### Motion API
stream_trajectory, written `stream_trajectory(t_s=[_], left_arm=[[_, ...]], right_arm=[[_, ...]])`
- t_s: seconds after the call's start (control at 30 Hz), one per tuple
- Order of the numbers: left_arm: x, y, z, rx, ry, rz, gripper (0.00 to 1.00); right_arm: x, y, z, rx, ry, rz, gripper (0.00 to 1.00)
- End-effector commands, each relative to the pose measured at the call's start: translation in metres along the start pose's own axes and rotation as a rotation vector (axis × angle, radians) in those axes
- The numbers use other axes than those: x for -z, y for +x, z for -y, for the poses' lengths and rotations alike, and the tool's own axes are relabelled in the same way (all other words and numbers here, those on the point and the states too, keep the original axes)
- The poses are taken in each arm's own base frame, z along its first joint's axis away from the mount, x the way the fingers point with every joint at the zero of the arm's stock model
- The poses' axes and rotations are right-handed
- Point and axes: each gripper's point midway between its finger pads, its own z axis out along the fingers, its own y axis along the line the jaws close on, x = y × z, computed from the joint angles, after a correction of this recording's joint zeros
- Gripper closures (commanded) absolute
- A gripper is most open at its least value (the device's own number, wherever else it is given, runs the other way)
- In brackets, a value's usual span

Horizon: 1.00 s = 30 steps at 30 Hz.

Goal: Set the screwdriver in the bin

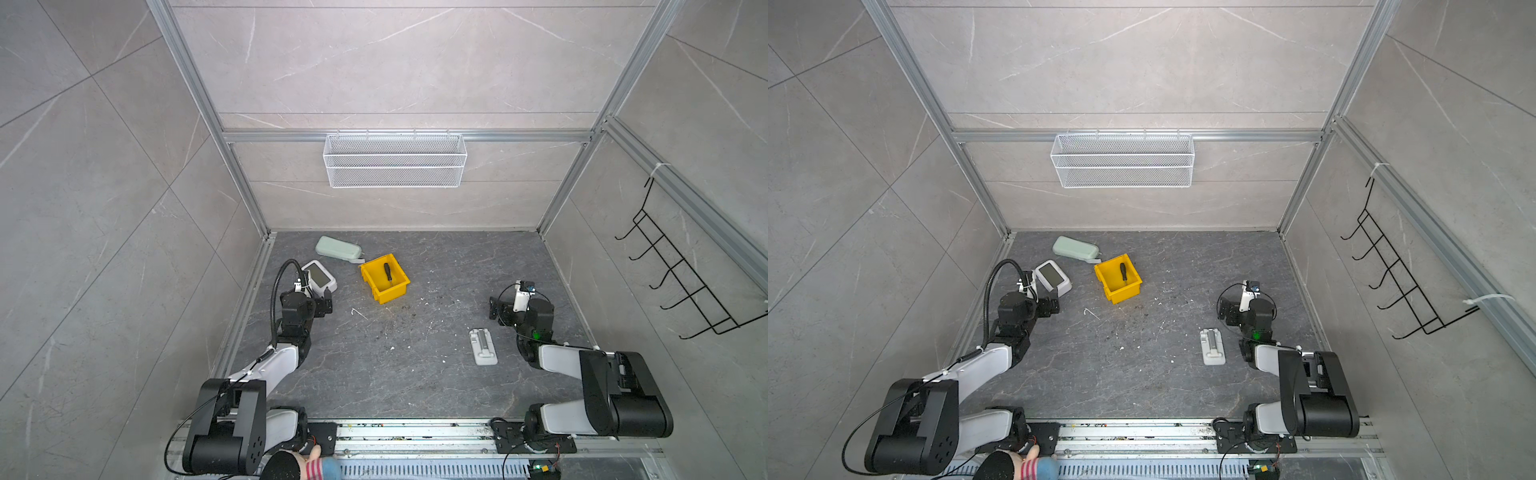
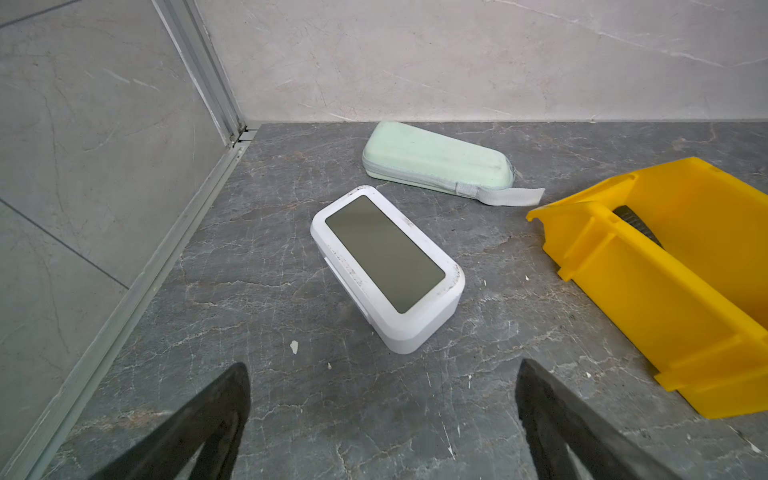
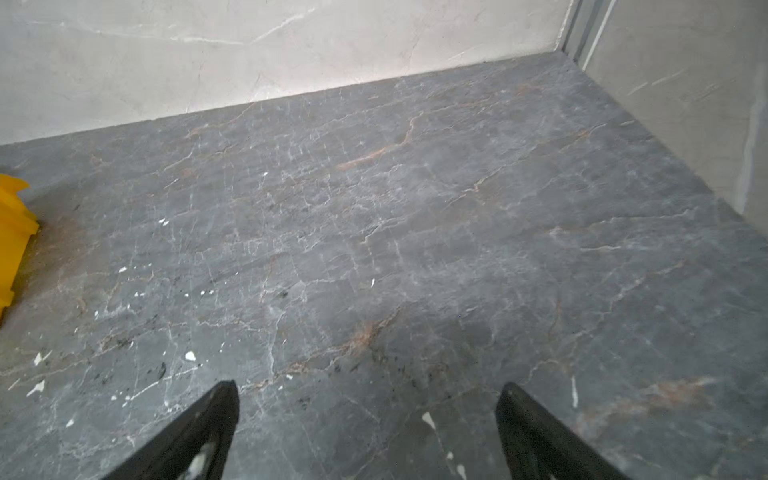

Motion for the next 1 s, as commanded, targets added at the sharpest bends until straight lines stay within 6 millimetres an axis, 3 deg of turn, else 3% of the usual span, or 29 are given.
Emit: stream_trajectory(t_s=[0.0, 0.2, 0.3, 0.5, 0.67, 0.97], left_arm=[[0.007, -0.006, 0.005, -0.035, 0.039, 0.027, 0.0], [0.008, 0.014, -0.005, -0.073, 0.025, 0.007, 0.0], [-0.004, 0.02, -0.017, 0.001, 0.024, 0.019, 0.0], [-0.025, 0.048, -0.017, 0.009, 0.043, 0.006, 0.0], [-0.034, 0.047, -0.034, 0.074, -0.016, -0.04, 0.0], [-0.033, 0.048, -0.035, 0.075, -0.022, -0.043, 0.0]], right_arm=[[-0.005, -0.018, -0.024, 0.1, -0.082, 0.101, 0.01], [-0.014, -0.014, -0.037, 0.155, -0.091, 0.067, 0.01], [-0.014, -0.015, -0.036, 0.152, -0.088, 0.071, 0.01], [-0.014, -0.014, -0.036, 0.153, -0.087, 0.067, 0.01], [-0.014, -0.014, -0.036, 0.152, -0.087, 0.066, 0.01], [-0.014, -0.014, -0.036, 0.152, -0.087, 0.067, 0.01]])
